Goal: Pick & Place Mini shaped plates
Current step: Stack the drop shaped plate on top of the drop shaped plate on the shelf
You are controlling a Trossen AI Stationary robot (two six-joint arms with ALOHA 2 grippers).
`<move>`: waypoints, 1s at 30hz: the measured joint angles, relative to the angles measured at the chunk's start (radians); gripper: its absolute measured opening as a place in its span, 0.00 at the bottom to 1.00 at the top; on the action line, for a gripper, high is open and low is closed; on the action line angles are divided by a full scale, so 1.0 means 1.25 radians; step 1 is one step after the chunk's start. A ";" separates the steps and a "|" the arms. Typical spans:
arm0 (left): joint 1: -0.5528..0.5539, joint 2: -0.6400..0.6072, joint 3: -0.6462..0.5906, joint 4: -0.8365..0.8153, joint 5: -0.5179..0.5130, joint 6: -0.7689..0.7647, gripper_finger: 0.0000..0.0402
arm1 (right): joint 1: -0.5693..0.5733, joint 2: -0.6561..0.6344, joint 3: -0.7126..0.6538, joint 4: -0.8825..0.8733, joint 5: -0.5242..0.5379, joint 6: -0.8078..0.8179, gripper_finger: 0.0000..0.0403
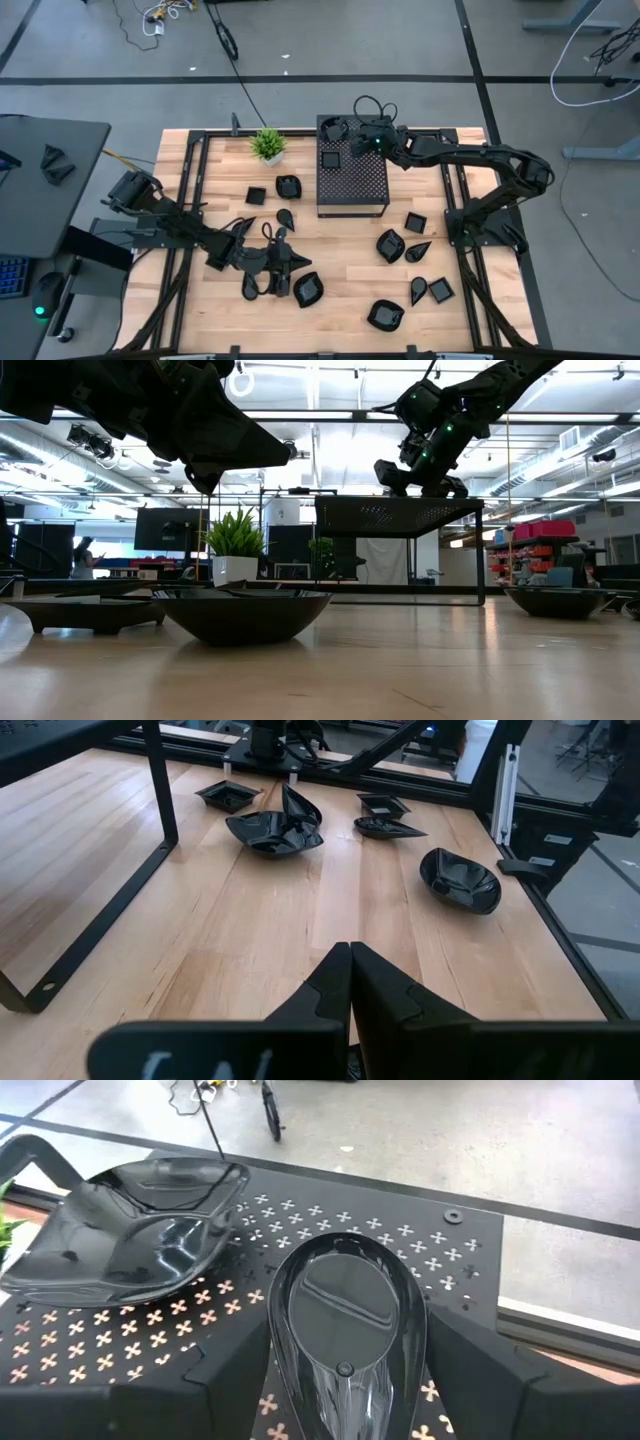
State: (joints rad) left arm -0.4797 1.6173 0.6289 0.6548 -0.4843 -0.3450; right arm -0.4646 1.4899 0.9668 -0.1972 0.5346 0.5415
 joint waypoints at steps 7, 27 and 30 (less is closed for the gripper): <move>0.000 0.000 0.000 0.000 0.000 0.000 0.03 | -0.004 0.000 0.000 -0.013 0.000 0.016 0.64; 0.000 0.000 0.000 0.000 0.000 0.000 0.03 | -0.005 0.000 0.000 -0.023 0.000 0.018 0.64; 0.000 0.000 0.000 0.000 0.000 0.000 0.03 | -0.005 0.000 0.000 -0.023 0.000 0.018 0.64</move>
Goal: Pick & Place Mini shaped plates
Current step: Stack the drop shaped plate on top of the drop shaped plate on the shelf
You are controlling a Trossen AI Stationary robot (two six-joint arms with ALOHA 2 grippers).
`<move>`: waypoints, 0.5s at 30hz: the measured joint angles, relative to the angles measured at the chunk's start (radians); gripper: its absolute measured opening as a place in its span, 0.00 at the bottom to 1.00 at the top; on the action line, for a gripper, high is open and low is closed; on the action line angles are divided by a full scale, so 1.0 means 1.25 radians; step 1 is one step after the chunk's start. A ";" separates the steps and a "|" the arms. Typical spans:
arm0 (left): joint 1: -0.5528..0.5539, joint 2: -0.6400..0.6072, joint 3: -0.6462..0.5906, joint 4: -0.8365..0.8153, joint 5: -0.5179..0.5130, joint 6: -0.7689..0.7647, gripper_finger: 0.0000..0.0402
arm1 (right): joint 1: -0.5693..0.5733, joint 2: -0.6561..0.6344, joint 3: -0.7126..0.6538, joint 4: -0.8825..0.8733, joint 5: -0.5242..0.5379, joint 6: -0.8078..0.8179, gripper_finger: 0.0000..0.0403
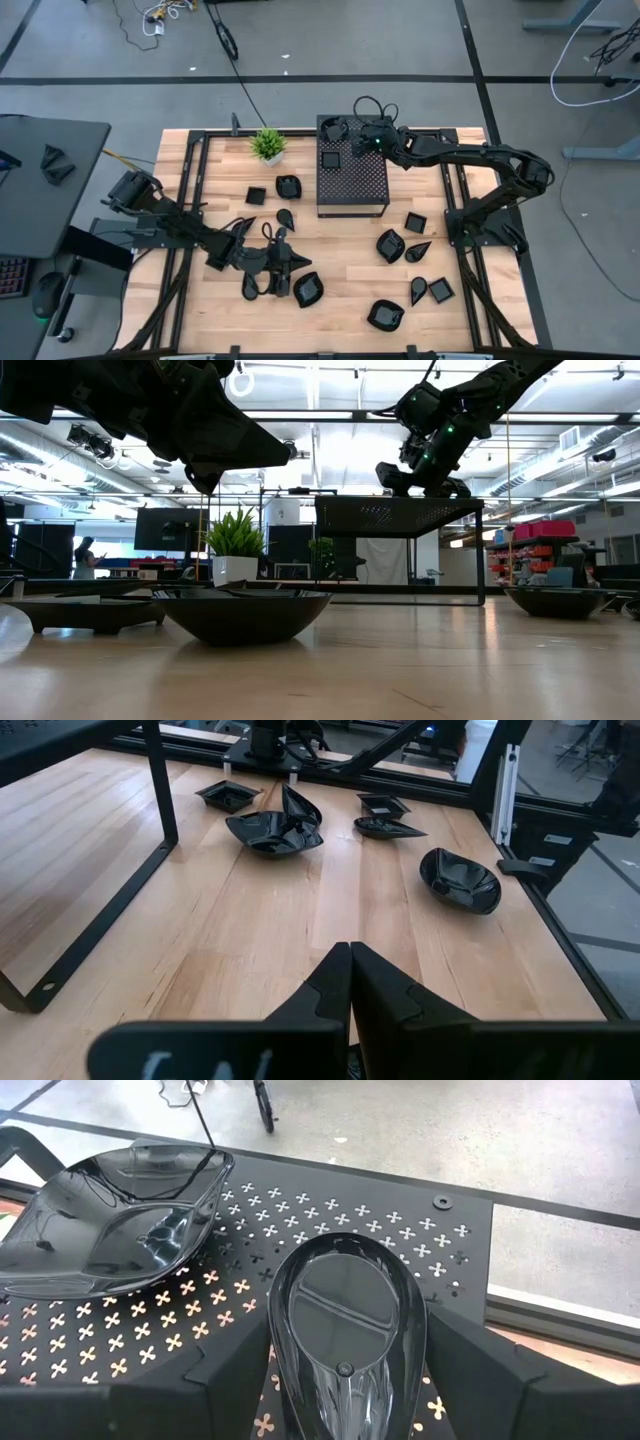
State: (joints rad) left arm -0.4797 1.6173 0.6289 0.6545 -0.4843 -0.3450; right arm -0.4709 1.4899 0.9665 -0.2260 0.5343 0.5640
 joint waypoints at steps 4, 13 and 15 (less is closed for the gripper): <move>0.000 0.000 0.000 0.000 0.000 0.000 0.03 | 0.000 0.000 0.000 0.000 0.000 0.000 0.64; 0.000 0.000 0.000 0.000 0.000 0.000 0.03 | -0.001 0.000 0.000 0.001 0.000 -0.003 0.72; 0.000 0.000 0.000 0.000 0.000 0.000 0.03 | -0.001 0.000 0.000 0.001 -0.001 -0.006 0.75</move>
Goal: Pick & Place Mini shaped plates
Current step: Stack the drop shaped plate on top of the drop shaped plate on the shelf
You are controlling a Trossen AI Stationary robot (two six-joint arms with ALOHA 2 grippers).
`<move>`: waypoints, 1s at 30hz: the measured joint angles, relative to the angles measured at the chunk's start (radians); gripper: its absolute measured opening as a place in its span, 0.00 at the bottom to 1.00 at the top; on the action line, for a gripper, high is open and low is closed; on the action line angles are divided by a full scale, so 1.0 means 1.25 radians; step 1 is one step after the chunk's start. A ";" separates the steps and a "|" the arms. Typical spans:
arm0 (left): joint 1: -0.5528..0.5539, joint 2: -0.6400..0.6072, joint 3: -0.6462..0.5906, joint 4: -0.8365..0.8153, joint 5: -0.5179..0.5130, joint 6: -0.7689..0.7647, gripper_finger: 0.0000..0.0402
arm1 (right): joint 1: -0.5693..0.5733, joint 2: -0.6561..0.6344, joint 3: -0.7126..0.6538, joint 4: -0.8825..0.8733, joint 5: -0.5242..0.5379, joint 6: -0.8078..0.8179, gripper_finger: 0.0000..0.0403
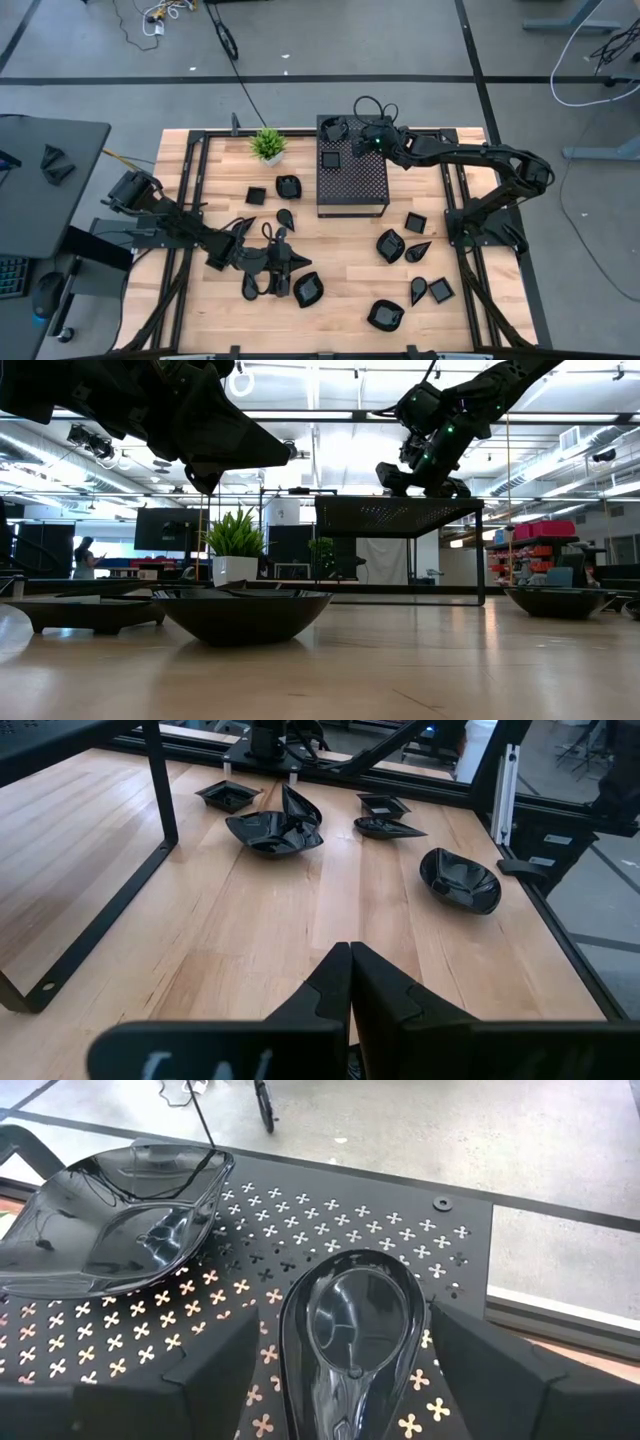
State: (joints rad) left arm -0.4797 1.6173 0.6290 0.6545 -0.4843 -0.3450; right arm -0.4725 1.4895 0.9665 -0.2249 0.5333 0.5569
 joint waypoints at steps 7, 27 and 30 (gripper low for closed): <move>0.000 0.000 0.000 0.000 0.000 0.000 0.03 | 0.000 -0.004 0.000 0.043 -0.016 -0.014 0.78; 0.000 0.000 0.000 0.000 0.000 -0.003 0.03 | -0.005 -0.067 0.000 -0.023 -0.081 -0.012 0.72; 0.000 0.000 0.000 0.000 0.000 -0.003 0.03 | -0.005 -0.075 0.000 -0.064 -0.105 -0.012 0.72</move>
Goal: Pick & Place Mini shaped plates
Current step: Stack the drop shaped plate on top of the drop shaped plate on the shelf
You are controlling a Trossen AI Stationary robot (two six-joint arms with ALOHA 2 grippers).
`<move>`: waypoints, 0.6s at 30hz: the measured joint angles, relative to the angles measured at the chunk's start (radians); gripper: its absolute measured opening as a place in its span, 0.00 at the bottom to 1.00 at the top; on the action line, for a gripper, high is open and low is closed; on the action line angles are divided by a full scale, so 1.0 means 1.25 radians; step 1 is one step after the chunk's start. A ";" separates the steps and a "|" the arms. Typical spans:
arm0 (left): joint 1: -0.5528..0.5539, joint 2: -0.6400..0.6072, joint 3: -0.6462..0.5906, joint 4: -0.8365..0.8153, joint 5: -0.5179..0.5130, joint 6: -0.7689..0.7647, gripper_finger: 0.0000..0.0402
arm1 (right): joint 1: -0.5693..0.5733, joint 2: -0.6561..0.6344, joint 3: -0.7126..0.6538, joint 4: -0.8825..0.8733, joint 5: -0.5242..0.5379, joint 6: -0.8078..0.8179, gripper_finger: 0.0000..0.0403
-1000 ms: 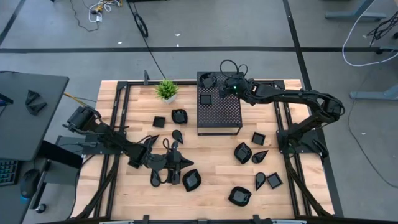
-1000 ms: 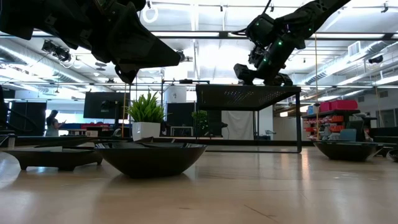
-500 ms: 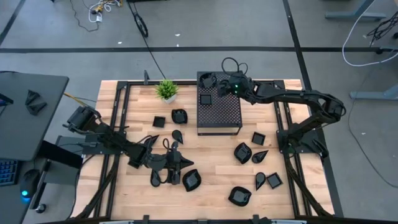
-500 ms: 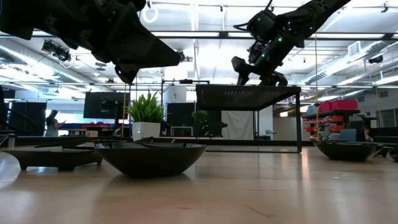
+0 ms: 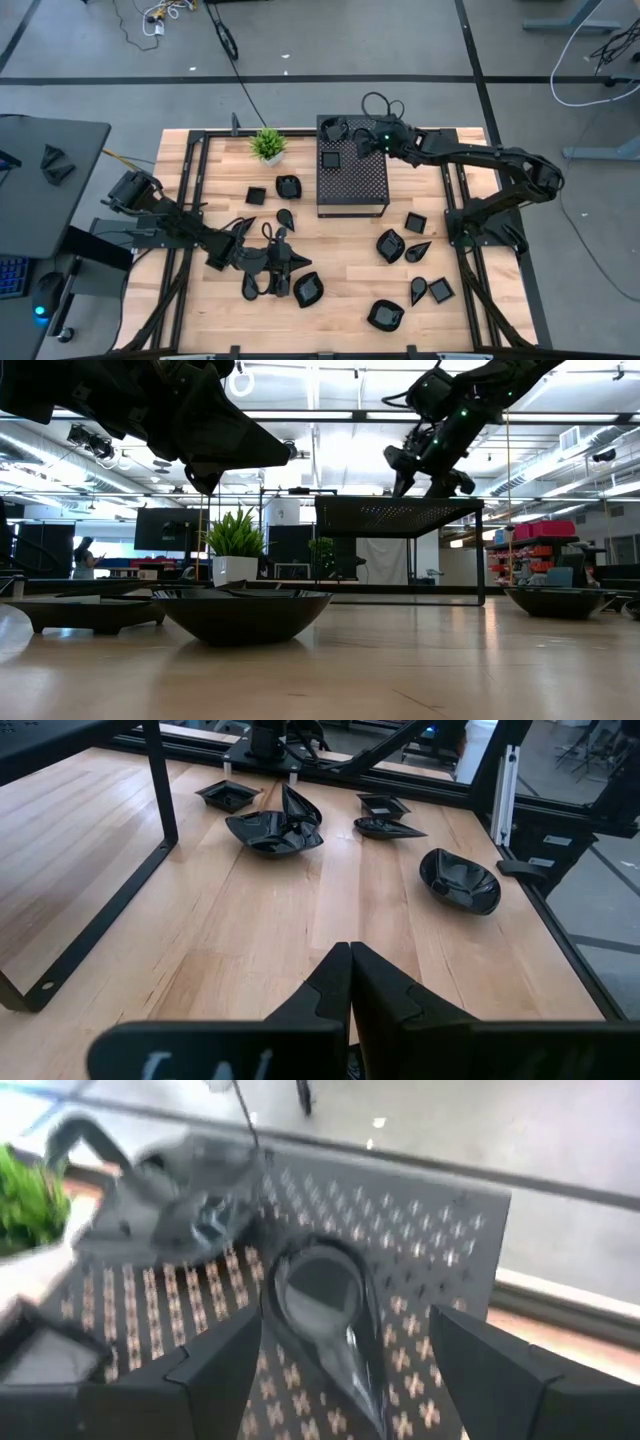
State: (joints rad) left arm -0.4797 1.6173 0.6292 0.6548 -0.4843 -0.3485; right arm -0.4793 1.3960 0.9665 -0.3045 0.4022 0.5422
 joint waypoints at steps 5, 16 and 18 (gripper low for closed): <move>0.000 0.000 0.000 0.000 0.000 0.000 0.03 | 0.000 0.000 0.000 -0.034 -0.071 0.017 0.72; 0.000 0.000 0.000 0.004 0.000 0.000 0.03 | 0.009 0.000 0.000 -0.033 -0.143 0.028 0.72; 0.000 0.000 0.000 0.004 0.000 0.000 0.03 | 0.009 0.000 0.000 -0.033 -0.148 0.027 0.72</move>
State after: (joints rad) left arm -0.4801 1.6173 0.6289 0.6601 -0.4843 -0.3485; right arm -0.4675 1.3964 0.9665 -0.3462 0.2177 0.5758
